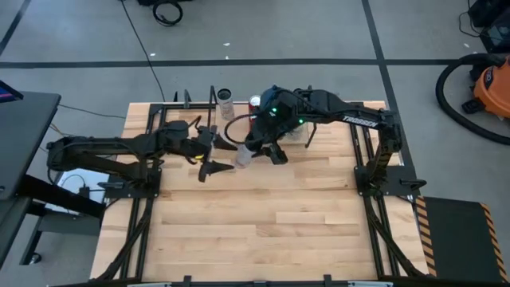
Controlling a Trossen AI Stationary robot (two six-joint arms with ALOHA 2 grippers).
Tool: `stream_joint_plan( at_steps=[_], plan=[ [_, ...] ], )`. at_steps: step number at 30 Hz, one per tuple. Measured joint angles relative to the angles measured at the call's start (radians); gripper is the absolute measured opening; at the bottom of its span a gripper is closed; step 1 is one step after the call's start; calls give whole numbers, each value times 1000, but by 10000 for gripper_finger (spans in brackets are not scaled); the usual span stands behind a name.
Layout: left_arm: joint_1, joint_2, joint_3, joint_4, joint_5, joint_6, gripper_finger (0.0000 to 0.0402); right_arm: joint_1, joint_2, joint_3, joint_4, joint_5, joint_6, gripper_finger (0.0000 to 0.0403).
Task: Place canned beverage on shelf
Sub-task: Put the white pink soda can on the shelf aligned with the other white pink soda can
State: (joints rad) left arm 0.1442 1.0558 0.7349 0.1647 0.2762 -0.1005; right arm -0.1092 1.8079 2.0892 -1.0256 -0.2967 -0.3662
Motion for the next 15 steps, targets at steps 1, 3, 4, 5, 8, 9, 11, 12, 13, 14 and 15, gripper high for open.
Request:
stream_joint_plan(
  at_steps=[1, 3, 4, 5, 8, 9, 11, 12, 13, 14, 15],
  plan=[
    [6, -10, 0, -20, -10, 0, 317, -2, 6, 0, 10, -1, -3, 265],
    [16, -20, 0, -27, -18, 4, 317, -3, 11, -1, 21, 25, -12, 265],
    [23, -26, 0, -30, -22, 9, 317, -7, 21, 0, 22, 35, -18, 265],
    [29, -33, 0, -37, -22, 13, 317, -11, 26, 1, 32, 32, -25, 266],
    [52, -55, 1, -41, -21, 10, 317, -32, 59, 0, 48, 17, -44, 266],
    [61, -69, 1, -65, -23, 8, 317, -41, 69, -2, 58, 14, -50, 266],
    [79, -91, 1, -91, -25, 9, 317, -60, 90, -2, 93, 14, -64, 266],
    [89, -108, 2, -119, -27, 8, 317, -73, 96, -2, 104, 14, -72, 266],
    [103, -124, 0, -146, -27, 7, 317, -84, 112, 1, 108, 15, -81, 266],
    [114, -136, 1, -147, -27, 7, 317, -99, 119, 1, 118, 14, -83, 266],
    [121, -151, 1, -156, -28, 7, 317, -114, 125, 0, 128, 13, -86, 266]
  ],
)
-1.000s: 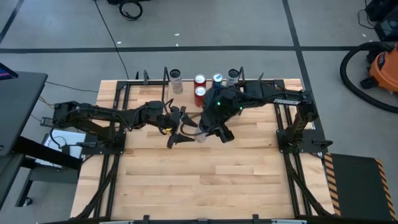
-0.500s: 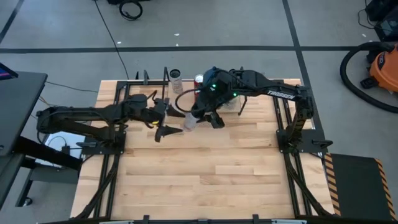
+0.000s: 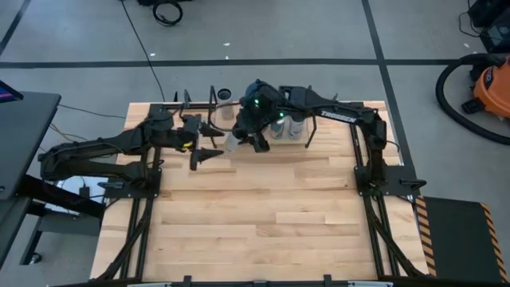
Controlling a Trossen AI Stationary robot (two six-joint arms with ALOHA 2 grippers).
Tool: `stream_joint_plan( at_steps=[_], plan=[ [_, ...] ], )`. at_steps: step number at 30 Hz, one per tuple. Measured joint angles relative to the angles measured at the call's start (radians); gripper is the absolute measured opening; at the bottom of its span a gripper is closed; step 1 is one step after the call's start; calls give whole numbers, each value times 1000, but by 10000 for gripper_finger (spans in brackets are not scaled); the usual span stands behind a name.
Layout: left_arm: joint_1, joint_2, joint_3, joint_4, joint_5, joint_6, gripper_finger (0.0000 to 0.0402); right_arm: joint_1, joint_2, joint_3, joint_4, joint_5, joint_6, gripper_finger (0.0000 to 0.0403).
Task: Place canned beverage on shelf
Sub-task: Put the white pink soda can on the shelf aligned with the other white pink soda can
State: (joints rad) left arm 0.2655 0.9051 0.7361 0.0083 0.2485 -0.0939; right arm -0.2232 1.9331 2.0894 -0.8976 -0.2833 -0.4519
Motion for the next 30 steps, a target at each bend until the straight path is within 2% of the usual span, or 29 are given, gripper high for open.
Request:
stream_joint_plan(
  at_steps=[8, 12, 19, 30],
  plan=[
    [30, -37, -1, -87, 2, -8, 317, -126, 83, -1, 103, -3, 18, 266],
    [30, -35, -1, -134, 3, -15, 317, -167, 132, -1, 127, -40, 47, 266],
    [30, -36, -1, -145, 2, -18, 317, -173, 192, -1, 125, -7, 49, 266],
    [30, -35, -1, -142, -1, -25, 317, -181, 216, -1, 144, -44, 32, 271]
  ],
)
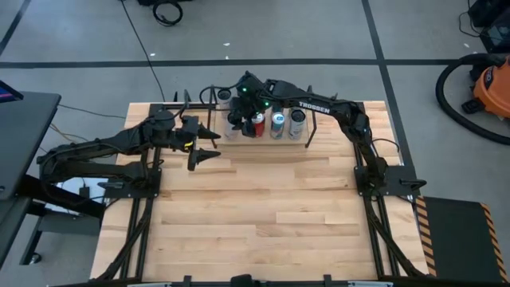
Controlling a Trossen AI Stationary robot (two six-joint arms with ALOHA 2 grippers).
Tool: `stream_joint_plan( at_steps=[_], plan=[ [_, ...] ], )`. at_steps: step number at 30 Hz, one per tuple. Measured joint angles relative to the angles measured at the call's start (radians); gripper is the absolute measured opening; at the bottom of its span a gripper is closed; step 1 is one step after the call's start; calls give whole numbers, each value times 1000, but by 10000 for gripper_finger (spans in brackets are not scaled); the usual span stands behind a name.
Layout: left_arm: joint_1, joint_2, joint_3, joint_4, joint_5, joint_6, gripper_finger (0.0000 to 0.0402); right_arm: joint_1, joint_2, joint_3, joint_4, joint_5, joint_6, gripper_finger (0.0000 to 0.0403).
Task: Place canned beverage on shelf
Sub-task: Put the white pink soda can on the shelf aligned with the other white pink soda can
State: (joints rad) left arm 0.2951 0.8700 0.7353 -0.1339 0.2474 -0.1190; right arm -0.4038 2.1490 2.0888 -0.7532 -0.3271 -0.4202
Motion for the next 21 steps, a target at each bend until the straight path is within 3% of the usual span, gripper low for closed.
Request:
stream_joint_plan(
  at_steps=[8, 21],
  plan=[
    [0, 0, 0, 2, 0, 0, 317, -39, 11, 0, 13, 12, 26, 302],
    [0, 0, 0, 2, -1, 0, 317, -42, 31, 0, 36, -32, 51, 294]
  ],
)
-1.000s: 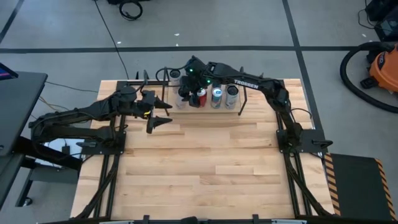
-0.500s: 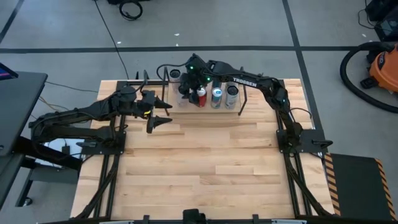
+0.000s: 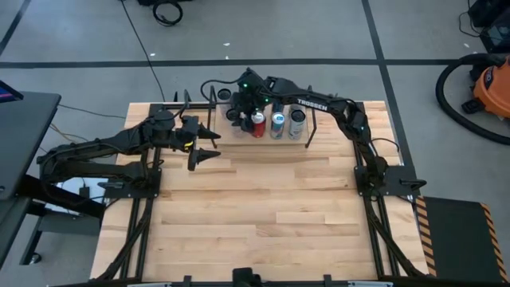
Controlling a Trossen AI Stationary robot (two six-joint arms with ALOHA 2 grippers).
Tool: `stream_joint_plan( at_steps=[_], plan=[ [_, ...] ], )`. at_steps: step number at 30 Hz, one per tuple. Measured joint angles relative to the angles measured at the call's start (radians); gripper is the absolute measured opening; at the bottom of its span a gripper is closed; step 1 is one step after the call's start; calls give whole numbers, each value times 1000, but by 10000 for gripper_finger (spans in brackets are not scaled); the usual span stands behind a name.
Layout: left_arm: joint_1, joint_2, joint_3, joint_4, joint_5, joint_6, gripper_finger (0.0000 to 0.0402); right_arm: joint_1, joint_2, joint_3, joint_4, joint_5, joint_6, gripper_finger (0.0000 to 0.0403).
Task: Place canned beverage on shelf
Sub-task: Put the white pink soda can on the shelf aligned with the other white pink soda can
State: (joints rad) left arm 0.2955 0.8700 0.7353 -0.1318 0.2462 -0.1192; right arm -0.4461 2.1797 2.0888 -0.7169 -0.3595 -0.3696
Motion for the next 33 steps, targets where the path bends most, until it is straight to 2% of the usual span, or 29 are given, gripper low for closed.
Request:
stream_joint_plan(
  at_steps=[7, 22, 33],
  plan=[
    [0, 0, 0, 0, 0, 0, 317, 14, 26, 2, 76, -5, 12, 293],
    [0, 0, 0, -16, 0, 0, 317, 18, 27, 1, 121, -1, 63, 293],
    [0, 0, 0, -15, 0, -1, 317, 18, 26, 1, 164, 0, 64, 315]
  ],
)
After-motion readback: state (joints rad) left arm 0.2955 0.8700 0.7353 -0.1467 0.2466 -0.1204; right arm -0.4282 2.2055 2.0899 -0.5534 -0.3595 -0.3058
